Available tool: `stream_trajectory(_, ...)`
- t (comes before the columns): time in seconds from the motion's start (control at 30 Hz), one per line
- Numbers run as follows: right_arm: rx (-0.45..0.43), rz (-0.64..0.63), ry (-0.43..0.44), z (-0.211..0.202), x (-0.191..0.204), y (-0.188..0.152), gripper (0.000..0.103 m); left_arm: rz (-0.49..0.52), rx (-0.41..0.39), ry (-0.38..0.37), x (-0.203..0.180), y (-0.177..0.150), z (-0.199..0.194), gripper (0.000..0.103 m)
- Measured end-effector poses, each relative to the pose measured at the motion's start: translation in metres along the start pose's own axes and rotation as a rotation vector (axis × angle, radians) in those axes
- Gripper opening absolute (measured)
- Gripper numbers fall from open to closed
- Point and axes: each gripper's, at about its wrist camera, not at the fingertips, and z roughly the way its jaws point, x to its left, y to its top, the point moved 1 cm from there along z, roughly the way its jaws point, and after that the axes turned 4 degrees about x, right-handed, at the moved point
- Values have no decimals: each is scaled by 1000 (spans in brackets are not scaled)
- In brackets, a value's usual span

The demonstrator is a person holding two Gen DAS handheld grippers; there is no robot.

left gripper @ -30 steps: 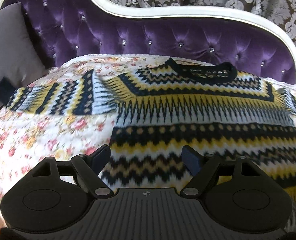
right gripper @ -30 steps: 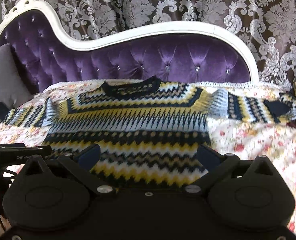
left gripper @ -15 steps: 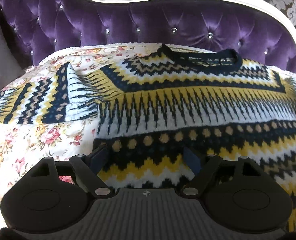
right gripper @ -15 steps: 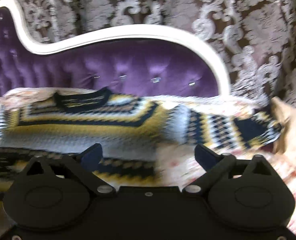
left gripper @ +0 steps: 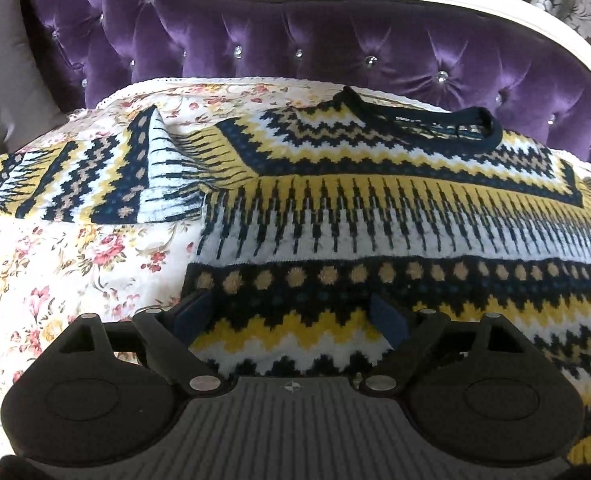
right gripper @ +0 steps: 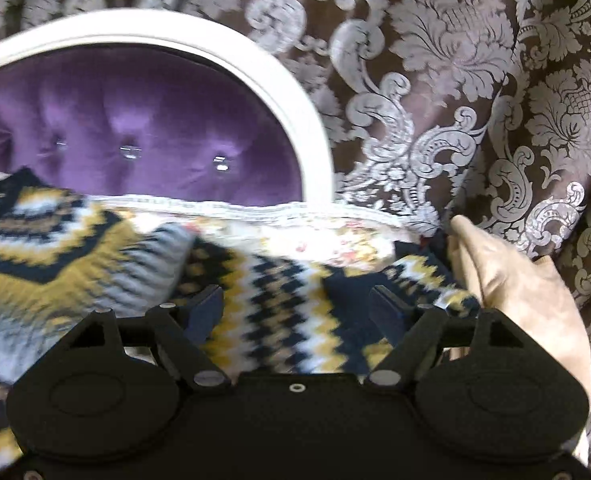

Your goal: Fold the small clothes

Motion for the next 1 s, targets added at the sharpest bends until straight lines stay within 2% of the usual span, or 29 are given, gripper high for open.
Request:
stream_trajectory(0.17,94,-34,-15,38,-14,-2,67,6,-5,3,-1,0,0,86)
stream_trajectory(0.23,129,-52,-21,49,-17,-7,66,12,-5,-1,0,0,0,86)
stream_trajectory(0.33,105,-70,-2,53,-22,-11,63,41,-5,-21,1,1,-1,85)
stream_trajectory(0.37,116,-54,5,55,-27,-10,54,42,-2,-25,1,1,-1,85)
stream_trajectory(0.4,132,-33,15,59,-31,-8,39,43,-1,-28,1,1,-1,85)
stream_trajectory(0.5,171,39,66,63,-48,-3,8,38,5,-33,2,3,-1,85)
stream_trajectory(0.7,160,122,114,34,-66,18,7,39,21,-60,6,9,-5,85)
stream_trajectory(0.87,115,199,229,-7,-71,49,7,48,-20,-50,10,12,-16,85)
stream_trajectory(1.0,76,219,352,-45,-48,80,7,37,-41,-47,18,15,-21,85)
